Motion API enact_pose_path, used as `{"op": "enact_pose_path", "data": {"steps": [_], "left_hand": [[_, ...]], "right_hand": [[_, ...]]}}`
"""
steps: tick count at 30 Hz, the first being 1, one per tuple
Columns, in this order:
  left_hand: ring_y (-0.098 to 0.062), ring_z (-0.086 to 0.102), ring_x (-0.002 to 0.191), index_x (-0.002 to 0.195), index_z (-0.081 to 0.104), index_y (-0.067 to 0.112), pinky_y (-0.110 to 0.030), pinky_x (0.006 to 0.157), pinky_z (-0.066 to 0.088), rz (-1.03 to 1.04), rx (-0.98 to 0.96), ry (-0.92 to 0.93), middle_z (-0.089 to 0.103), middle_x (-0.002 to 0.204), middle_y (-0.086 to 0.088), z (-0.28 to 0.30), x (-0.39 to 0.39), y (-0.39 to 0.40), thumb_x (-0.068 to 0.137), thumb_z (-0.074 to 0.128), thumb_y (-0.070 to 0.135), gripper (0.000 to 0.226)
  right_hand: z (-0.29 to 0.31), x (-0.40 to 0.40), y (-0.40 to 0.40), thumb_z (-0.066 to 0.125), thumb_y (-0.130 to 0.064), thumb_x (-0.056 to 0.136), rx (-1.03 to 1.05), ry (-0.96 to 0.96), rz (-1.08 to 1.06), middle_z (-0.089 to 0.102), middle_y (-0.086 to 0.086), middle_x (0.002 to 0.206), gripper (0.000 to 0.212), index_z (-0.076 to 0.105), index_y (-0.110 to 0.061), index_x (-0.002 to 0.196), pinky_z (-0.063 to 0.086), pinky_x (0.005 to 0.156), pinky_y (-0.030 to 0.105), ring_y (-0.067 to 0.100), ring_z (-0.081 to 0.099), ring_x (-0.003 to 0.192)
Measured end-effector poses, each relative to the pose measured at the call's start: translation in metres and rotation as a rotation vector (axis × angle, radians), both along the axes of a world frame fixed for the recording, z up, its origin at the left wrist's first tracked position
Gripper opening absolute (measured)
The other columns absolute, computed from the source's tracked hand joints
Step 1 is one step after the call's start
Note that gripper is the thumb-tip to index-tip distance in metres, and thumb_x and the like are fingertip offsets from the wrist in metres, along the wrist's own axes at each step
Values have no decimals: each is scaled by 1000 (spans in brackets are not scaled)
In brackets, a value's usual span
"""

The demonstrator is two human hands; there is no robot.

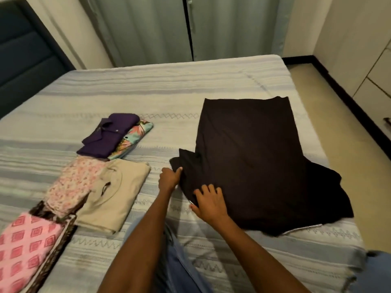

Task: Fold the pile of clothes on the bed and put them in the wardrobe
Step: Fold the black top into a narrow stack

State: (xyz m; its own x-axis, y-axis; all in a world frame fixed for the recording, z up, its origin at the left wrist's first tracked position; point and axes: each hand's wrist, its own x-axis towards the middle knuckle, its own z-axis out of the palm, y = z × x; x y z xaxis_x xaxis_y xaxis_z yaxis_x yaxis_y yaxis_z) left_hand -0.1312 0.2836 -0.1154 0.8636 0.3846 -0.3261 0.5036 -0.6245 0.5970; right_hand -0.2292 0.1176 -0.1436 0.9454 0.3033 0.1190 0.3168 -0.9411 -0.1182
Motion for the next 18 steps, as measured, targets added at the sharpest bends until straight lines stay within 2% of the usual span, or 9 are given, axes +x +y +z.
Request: {"op": "enact_pose_path", "data": {"steps": [2,5,7,9,11,13,15,17,18], "left_hand": [[-45,65,104,126,43,-4,-49,91,53,19,6,32,60,124,-25,-1,9,3,87,57,66,82],[-40,58,117,124,51,2,-42,95,46,26,44,45,60,126,-21,10,9,1,94,57,48,55],[-39,59,113,114,59,5,-40,90,45,65,-10,12,63,120,-19,11,9,4,94,55,37,38],[-38,64,101,103,64,3,-41,84,52,179,-193,-40,68,109,-19,2,10,15,88,55,32,34],[-39,68,88,102,66,-2,-43,65,58,397,-456,-102,70,102,-21,-1,7,32,77,62,32,43],[-34,66,72,101,66,-2,-37,52,53,603,-784,-145,68,89,-19,2,-7,47,73,64,22,37],[-30,59,72,102,60,6,-43,62,52,649,-975,-73,63,88,-15,9,-24,55,87,53,9,17],[-28,55,76,103,55,8,-48,79,49,631,-989,7,57,94,-14,8,-36,64,96,43,4,14],[-28,54,75,99,54,7,-48,81,49,603,-972,17,56,94,-15,10,-40,66,97,41,1,14]], "right_hand": [[-4,1,10,71,-53,76,12,-50,-40,65,0,93,36,70,-26,99,46,74,42,24,58,86],[-5,2,17,73,-40,75,28,-112,-42,66,-2,86,31,70,-24,101,45,71,40,22,58,80],[-5,4,19,71,-35,75,40,-147,-32,65,-3,83,27,69,-25,100,43,68,39,21,57,76],[-5,5,22,66,-34,79,75,-182,-14,65,-5,81,17,69,-26,93,41,67,37,20,55,75],[-5,6,24,59,-34,84,149,-226,11,65,-7,83,17,69,-26,95,40,68,37,19,55,76],[-7,3,24,57,-33,87,225,-281,62,65,-8,87,20,70,-25,100,41,70,36,17,55,77],[-12,-3,24,58,-34,88,246,-299,136,65,-9,89,22,71,-26,104,42,71,35,15,56,77],[-20,-9,23,56,-36,89,218,-271,222,68,-10,88,25,74,-27,105,44,68,34,14,57,76],[-23,-12,22,54,-36,89,195,-257,253,68,-10,86,27,75,-27,105,45,66,33,14,58,74]]}}
